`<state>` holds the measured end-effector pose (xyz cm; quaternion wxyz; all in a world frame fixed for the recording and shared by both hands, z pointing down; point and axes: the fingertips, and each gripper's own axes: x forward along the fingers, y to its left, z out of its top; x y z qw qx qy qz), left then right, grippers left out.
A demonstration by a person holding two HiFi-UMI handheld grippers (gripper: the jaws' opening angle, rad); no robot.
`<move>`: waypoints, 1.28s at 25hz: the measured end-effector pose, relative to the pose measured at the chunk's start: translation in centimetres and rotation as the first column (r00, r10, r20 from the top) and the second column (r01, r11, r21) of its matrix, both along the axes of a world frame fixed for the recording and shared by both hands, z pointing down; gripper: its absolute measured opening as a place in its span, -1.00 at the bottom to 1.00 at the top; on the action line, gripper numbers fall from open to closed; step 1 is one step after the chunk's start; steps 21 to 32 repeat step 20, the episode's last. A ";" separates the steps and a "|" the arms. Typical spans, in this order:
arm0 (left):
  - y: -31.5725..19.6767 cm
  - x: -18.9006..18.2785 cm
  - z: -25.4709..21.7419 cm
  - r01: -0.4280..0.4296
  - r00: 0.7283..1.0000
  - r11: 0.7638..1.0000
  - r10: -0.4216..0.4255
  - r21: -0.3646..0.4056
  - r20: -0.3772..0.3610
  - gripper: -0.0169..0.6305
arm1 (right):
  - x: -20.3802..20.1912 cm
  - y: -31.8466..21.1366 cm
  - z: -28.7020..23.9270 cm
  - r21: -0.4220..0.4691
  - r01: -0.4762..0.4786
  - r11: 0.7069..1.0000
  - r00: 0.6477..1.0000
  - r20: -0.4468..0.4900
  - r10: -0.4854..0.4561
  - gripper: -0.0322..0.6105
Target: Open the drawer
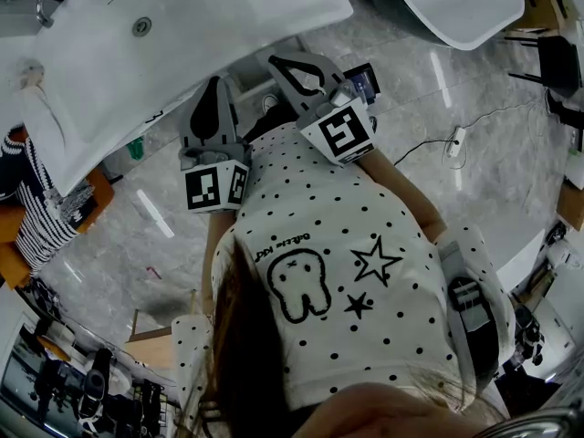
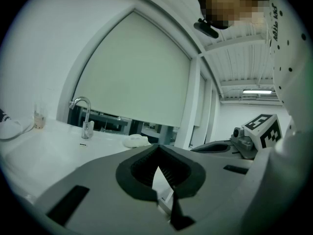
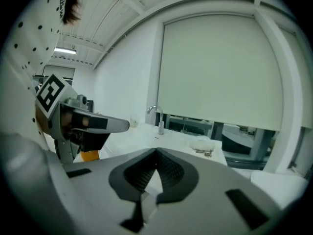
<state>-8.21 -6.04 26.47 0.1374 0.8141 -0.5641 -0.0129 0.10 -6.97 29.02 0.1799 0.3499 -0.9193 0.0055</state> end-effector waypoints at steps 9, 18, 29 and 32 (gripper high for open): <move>-0.1 0.2 0.2 -0.003 1.000 1.000 0.003 -0.007 -0.001 -0.93 | 0.5 -0.1 0.1 -0.003 -0.012 1.000 1.000 0.000 0.012 -0.86; -0.1 -0.3 0.3 0.009 1.000 1.000 -0.009 -0.013 -0.010 -0.93 | 0.0 -0.2 0.0 0.002 -0.001 1.000 1.000 -0.005 0.001 -0.86; -0.2 -0.5 0.3 0.011 1.000 1.000 -0.011 -0.018 -0.013 -0.93 | -0.1 -0.3 0.0 0.001 0.001 1.000 1.000 -0.005 -0.001 -0.86; -0.2 -0.5 0.3 0.011 1.000 1.000 -0.011 -0.018 -0.013 -0.93 | -0.1 -0.3 0.0 0.001 0.001 1.000 1.000 -0.005 -0.001 -0.86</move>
